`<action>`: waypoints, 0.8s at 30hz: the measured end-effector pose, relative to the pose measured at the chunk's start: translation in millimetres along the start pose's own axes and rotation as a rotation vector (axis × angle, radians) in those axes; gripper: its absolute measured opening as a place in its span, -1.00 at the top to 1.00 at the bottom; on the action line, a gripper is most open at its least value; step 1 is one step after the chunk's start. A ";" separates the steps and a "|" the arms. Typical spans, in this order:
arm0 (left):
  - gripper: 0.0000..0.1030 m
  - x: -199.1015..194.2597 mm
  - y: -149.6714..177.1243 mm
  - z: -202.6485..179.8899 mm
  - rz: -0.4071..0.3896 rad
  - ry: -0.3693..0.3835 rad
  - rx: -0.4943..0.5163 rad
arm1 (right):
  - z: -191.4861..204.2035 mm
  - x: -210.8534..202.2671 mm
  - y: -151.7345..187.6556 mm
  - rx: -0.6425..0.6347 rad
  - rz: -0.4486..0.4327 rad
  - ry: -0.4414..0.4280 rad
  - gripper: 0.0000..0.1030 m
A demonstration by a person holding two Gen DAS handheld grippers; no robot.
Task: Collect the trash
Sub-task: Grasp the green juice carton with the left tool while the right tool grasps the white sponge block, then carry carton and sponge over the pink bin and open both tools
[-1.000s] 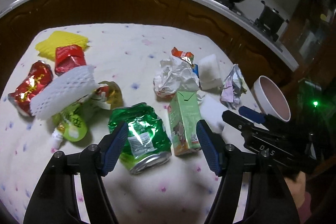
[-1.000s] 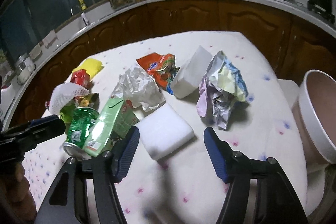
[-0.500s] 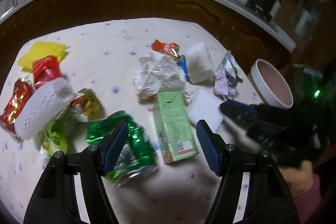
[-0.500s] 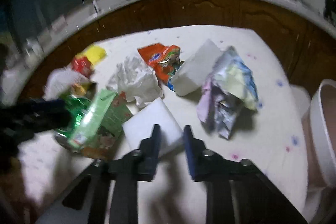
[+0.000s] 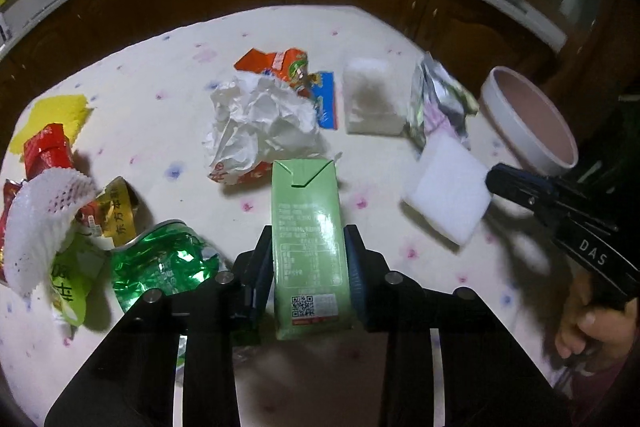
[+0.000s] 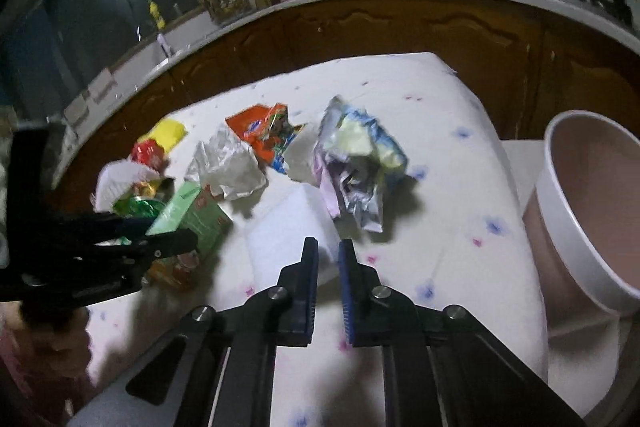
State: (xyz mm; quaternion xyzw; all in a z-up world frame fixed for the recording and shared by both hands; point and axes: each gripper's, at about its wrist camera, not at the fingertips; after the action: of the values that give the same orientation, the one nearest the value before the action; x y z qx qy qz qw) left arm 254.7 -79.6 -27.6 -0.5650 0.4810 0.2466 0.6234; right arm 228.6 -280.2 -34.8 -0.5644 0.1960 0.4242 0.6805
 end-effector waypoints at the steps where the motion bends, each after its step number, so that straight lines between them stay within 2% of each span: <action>1: 0.39 -5.1 0.5 1.5 -0.010 0.011 -0.005 | -1.5 -4.1 0.9 0.009 -0.007 -0.007 0.80; 5: 0.39 -22.2 2.3 3.3 -0.046 0.076 -0.026 | -3.9 -26.8 6.5 0.033 -0.051 -0.022 0.81; 10: 0.39 -39.2 -4.9 -17.4 -0.085 0.145 -0.004 | -15.1 -52.1 12.5 0.068 -0.101 -0.014 0.81; 15: 0.39 -44.0 -18.3 -50.4 -0.115 0.196 0.047 | -43.3 -79.0 14.4 0.120 -0.157 0.046 0.81; 24: 0.39 -34.4 -56.9 -132.6 -0.135 0.285 0.180 | -109.8 -121.6 14.9 0.231 -0.244 0.175 0.81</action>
State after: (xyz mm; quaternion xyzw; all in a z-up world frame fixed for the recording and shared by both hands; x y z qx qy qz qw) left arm 246.3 -210.0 42.6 -0.5672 0.5456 0.0775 0.6120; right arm 171.5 -426.0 15.5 -0.5369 0.2322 0.2624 0.7675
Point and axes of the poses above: each gripper's, at about its wrist camera, not at the fingertips, and x roughly the way its jaws point, z to its left, y to its underside, and after that the axes turned 5 degrees about z, right-handed
